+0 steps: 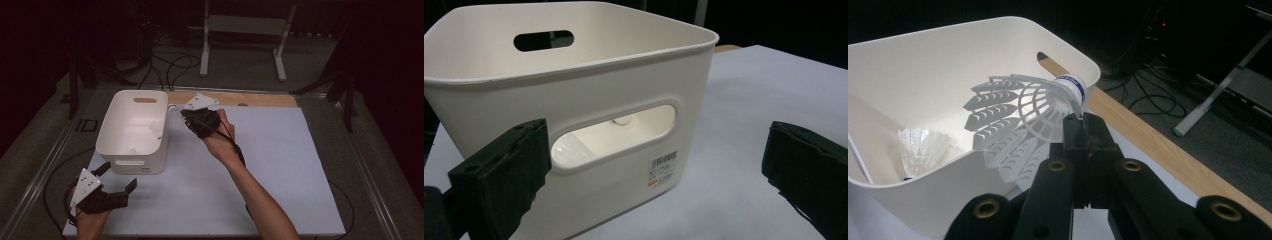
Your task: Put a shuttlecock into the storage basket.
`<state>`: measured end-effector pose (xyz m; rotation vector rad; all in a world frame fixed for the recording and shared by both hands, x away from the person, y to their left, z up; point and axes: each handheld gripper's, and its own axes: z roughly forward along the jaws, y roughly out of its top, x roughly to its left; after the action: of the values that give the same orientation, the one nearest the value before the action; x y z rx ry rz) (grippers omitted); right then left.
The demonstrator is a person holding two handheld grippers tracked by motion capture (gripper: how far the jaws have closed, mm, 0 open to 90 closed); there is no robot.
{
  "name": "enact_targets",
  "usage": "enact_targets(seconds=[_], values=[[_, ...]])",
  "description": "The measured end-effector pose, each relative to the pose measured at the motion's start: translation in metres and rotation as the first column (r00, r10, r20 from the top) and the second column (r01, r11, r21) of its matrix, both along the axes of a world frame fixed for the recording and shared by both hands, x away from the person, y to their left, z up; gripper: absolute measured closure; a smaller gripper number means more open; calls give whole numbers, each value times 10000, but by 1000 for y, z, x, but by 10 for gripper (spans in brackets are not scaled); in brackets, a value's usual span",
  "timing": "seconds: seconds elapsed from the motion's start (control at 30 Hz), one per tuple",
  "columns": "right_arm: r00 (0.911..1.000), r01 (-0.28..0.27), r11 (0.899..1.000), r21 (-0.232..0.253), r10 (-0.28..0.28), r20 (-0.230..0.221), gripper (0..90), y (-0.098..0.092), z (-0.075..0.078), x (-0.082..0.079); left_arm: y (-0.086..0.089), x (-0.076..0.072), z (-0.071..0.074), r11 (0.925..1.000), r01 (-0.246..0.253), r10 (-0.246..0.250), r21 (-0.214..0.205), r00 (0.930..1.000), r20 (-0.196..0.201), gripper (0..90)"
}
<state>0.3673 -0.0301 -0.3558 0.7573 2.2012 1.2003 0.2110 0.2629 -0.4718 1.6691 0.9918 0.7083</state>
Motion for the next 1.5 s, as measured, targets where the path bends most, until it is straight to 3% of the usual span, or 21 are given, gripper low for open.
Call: enact_targets(seconds=[1.5], values=[[9991, -390, 9988, 283, 385, 153, 900, 23, 5, 1, 0, 1, 0, 10000, 30, -31, -14, 10000, -11, 0]])
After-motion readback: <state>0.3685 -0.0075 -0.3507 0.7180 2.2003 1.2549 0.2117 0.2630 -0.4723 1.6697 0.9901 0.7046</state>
